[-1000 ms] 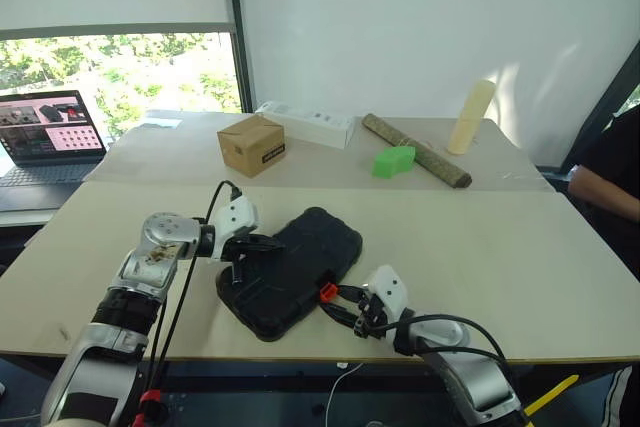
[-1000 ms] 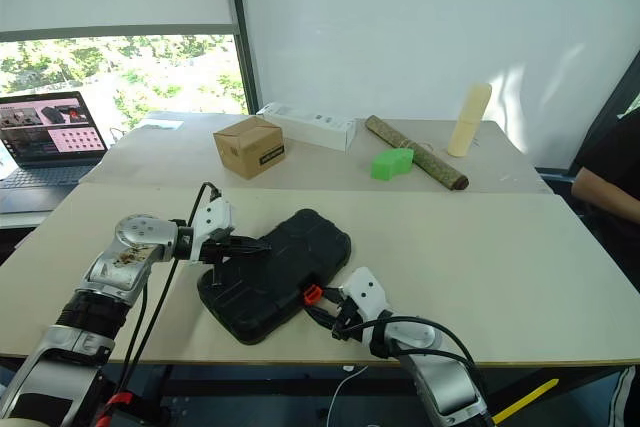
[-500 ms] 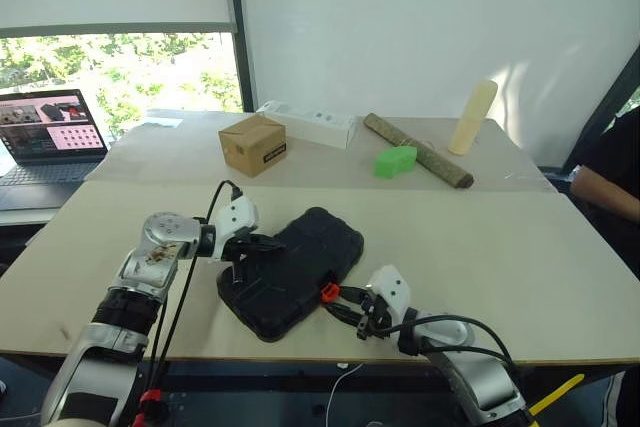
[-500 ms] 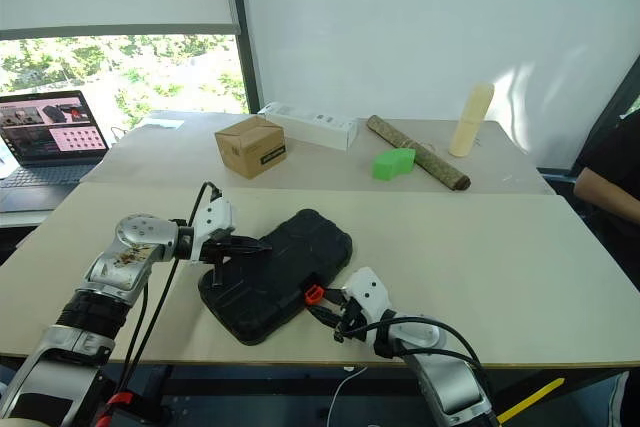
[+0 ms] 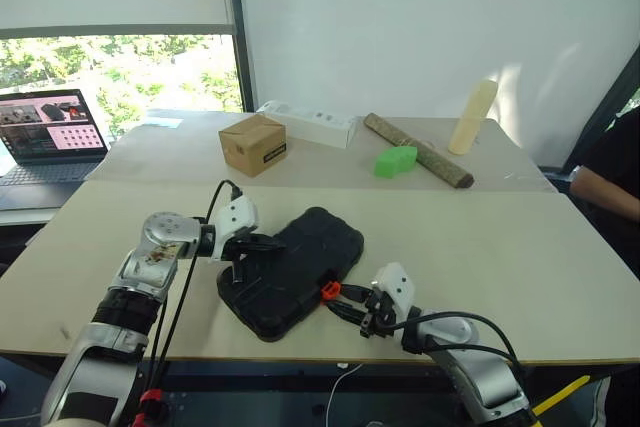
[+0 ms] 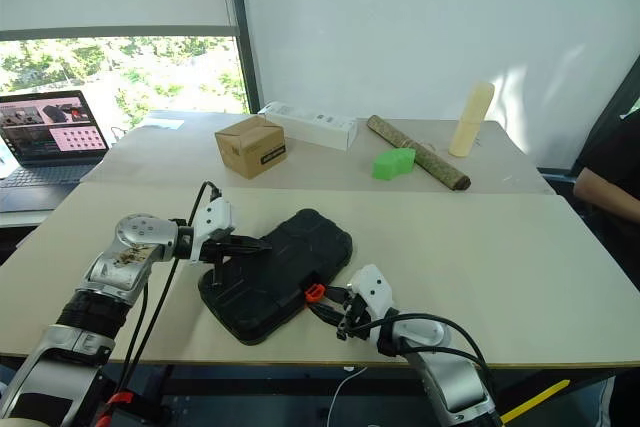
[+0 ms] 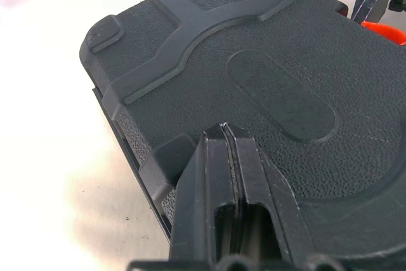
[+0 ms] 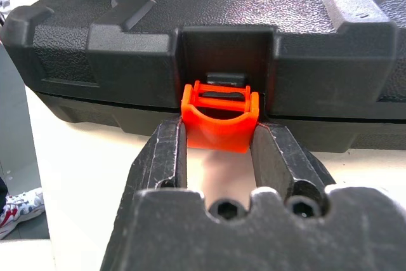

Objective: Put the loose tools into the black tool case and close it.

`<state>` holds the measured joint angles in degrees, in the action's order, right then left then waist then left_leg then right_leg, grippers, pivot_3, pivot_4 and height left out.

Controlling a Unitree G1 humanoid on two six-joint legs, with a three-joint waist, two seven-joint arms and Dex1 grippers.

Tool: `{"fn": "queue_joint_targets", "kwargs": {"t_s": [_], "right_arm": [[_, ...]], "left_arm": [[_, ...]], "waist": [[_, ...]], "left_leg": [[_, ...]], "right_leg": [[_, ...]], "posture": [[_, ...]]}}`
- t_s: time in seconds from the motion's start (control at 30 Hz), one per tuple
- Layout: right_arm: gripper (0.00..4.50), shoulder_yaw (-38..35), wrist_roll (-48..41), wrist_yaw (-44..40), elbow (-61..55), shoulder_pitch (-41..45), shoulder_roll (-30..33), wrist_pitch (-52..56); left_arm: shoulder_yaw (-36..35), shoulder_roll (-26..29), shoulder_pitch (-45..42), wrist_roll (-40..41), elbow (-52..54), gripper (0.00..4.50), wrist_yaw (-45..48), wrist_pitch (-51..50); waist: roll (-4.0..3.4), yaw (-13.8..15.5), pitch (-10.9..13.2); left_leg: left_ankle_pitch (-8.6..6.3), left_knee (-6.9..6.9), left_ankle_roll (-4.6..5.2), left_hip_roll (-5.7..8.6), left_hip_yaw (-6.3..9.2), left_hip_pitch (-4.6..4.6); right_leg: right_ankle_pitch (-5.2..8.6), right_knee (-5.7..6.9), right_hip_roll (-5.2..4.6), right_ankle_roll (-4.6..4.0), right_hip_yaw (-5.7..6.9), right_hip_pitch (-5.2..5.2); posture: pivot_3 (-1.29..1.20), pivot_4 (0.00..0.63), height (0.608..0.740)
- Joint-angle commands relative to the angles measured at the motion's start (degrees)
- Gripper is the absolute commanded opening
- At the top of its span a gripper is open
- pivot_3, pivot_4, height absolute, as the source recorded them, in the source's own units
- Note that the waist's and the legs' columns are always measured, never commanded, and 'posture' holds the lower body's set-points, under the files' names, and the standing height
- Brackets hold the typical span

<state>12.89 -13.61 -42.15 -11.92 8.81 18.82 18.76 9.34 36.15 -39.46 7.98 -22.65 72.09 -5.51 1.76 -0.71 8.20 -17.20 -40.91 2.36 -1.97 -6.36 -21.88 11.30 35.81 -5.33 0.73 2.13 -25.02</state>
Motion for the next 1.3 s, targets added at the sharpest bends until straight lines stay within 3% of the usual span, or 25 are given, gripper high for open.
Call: {"fn": "queue_joint_targets", "kwargs": {"t_s": [0.03,0.23,0.3,0.37,0.53,0.7,0.83,1.13,1.17,1.3], "right_arm": [[1.18,-1.0,-2.3,-1.2,-4.9,2.1,-0.4,-2.4],[1.18,-1.3,-3.4,-0.8,-5.1,3.5,-1.5,-1.0],[2.19,-1.6,-3.9,-0.5,-5.6,3.1,-1.3,0.9],[2.67,-1.8,-3.7,-0.3,-6.2,2.6,-0.8,0.7],[4.42,-2.8,-3.7,-2.5,-10.1,-1.0,3.2,-0.2],[4.42,-4.4,-3.9,-3.7,-10.1,-5.1,6.7,-0.9],[3.36,-3.3,-2.4,-3.9,-8.6,-5.3,7.2,-2.5],[0.25,-1.5,0.0,-2.6,-4.3,-1.9,4.7,-4.8],[0.06,-1.2,0.5,-2.8,-3.7,-1.6,4.8,-5.3],[0.06,-0.4,1.5,-2.5,-1.7,0.1,3.9,-6.5]], "left_arm": [[3.9,0.5,2.5,-3.8,-2.6,0.0,0.9,-1.2],[4.6,0.4,2.9,-4.2,-2.4,0.0,1.1,-1.4],[4.6,0.4,2.9,-4.2,-2.4,0.0,1.2,-1.4],[4.6,0.5,2.9,-4.2,-2.5,0.0,1.2,-1.4],[4.3,0.7,3.0,-4.4,-2.7,0.0,1.2,-1.3],[4.2,0.8,3.2,-4.3,-2.1,0.0,1.0,-1.6],[4.2,1.0,3.3,-4.2,-1.7,0.0,1.0,-1.8],[4.3,1.2,3.1,-4.3,-1.5,0.0,1.2,-2.1],[4.4,1.1,3.1,-4.3,-1.5,0.0,1.2,-2.1],[4.6,0.9,3.1,-4.4,-1.5,0.0,1.1,-2.1]], "waist": [[0.0,0.0,0.0],[0.0,-0.1,0.0],[0.0,-0.1,0.0],[0.0,-0.1,0.0],[-0.04,0.0,0.0],[-0.05,0.0,-0.2],[-0.1,0.0,-0.2],[-0.1,0.0,-0.2],[-0.1,0.0,-0.2],[-0.1,0.0,-0.2]], "left_leg": [[0.0,0.0,0.0,0.0,0.0,0.0],[0.0,0.0,0.0,-0.01,0.0,0.01],[0.0,0.01,0.0,-0.01,0.0,0.02],[0.0,0.0,0.0,-0.02,0.0,0.03],[0.0,0.01,0.0,-0.01,0.0,0.02],[-0.02,0.09,0.02,-0.02,0.01,0.19],[-0.02,0.12,0.02,-0.02,-0.01,0.32],[-0.04,0.17,0.04,-0.05,0.0,0.51],[-0.04,0.17,0.04,-0.05,0.0,0.51],[-0.05,0.18,0.05,-0.05,0.0,0.56]], "right_leg": [[0.0,0.0,0.0,0.0,0.0,0.0],[0.0,0.0,0.01,0.0,0.0,0.0],[0.0,0.01,0.01,0.0,0.0,0.0],[0.0,0.03,0.01,-0.01,-0.01,0.0],[0.0,0.02,-0.03,0.0,-0.01,0.0],[0.02,-0.06,-0.04,0.02,0.0,0.16],[0.04,-0.06,-0.03,0.01,-0.03,0.24],[0.12,-0.08,-0.05,0.0,-0.02,0.42],[0.12,-0.08,-0.04,-0.01,-0.01,0.43],[0.14,-0.09,-0.04,-0.01,-0.01,0.47]], "posture": [[0.0,0.15,0.74],[0.0,0.15,0.74],[0.0,0.15,0.74],[0.0,0.15,0.74],[0.0,0.15,0.74],[0.0,0.15,0.74],[0.0,0.15,0.74],[0.0,0.15,0.74],[0.0,0.15,0.74],[0.0,0.15,0.74]]}}
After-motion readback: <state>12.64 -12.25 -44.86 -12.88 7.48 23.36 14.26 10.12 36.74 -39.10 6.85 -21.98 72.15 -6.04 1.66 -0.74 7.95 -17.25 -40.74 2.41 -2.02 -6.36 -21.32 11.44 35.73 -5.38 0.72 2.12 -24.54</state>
